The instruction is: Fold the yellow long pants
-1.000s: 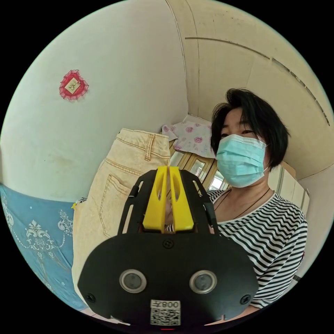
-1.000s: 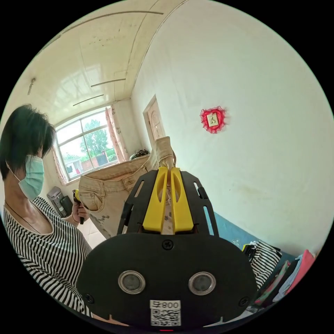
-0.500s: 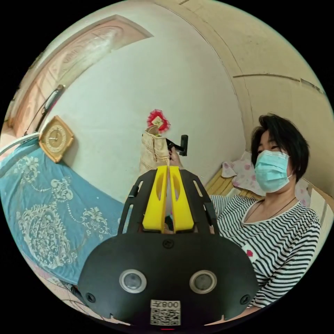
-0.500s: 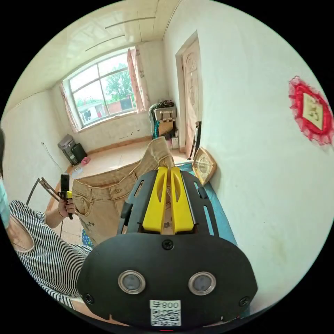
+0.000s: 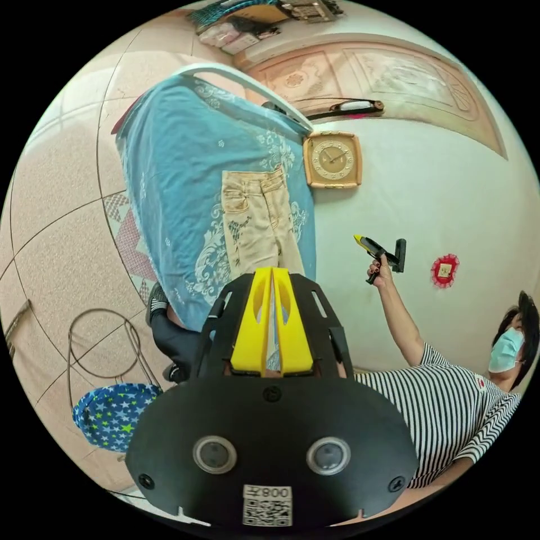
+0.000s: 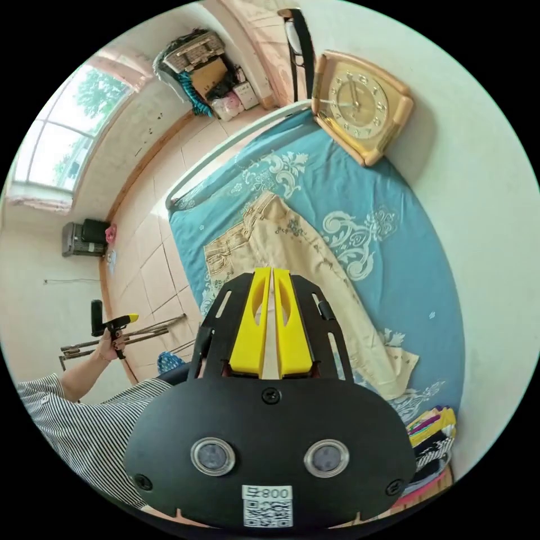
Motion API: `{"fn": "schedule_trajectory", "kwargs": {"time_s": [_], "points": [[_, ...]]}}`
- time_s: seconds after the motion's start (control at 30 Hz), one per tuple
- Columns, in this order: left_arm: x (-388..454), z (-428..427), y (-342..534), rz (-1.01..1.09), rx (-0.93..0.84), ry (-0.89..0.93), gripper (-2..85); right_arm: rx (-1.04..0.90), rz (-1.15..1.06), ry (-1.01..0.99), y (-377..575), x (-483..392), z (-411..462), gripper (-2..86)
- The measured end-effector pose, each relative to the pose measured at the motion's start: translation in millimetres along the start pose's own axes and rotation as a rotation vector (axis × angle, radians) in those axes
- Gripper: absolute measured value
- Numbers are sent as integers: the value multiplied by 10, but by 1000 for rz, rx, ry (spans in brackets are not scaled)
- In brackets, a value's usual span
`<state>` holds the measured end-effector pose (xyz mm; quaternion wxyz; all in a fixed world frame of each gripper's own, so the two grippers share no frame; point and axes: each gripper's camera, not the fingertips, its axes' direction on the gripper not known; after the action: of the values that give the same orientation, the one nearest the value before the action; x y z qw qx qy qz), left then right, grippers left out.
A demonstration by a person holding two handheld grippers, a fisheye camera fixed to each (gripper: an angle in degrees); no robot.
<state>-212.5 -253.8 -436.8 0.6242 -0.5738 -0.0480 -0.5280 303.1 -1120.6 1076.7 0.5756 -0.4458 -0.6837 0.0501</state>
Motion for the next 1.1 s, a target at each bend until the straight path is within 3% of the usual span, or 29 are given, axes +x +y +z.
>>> {"fn": "schedule_trajectory", "kwargs": {"time_s": [0.27,0.57,0.8,1.1], "points": [[641,309,-985,64,-333,-63,1,-2,441,-312,2226,1736,-65,1],[1529,509,-1822,167,-499,-37,3,178,894,-514,4631,2737,-348,1],[2209,830,-2232,239,-653,-68,7,277,1096,-599,5936,3295,-582,1],[2804,978,-2485,255,-759,-188,22,208,1257,-733,7177,4136,-597,5]]}}
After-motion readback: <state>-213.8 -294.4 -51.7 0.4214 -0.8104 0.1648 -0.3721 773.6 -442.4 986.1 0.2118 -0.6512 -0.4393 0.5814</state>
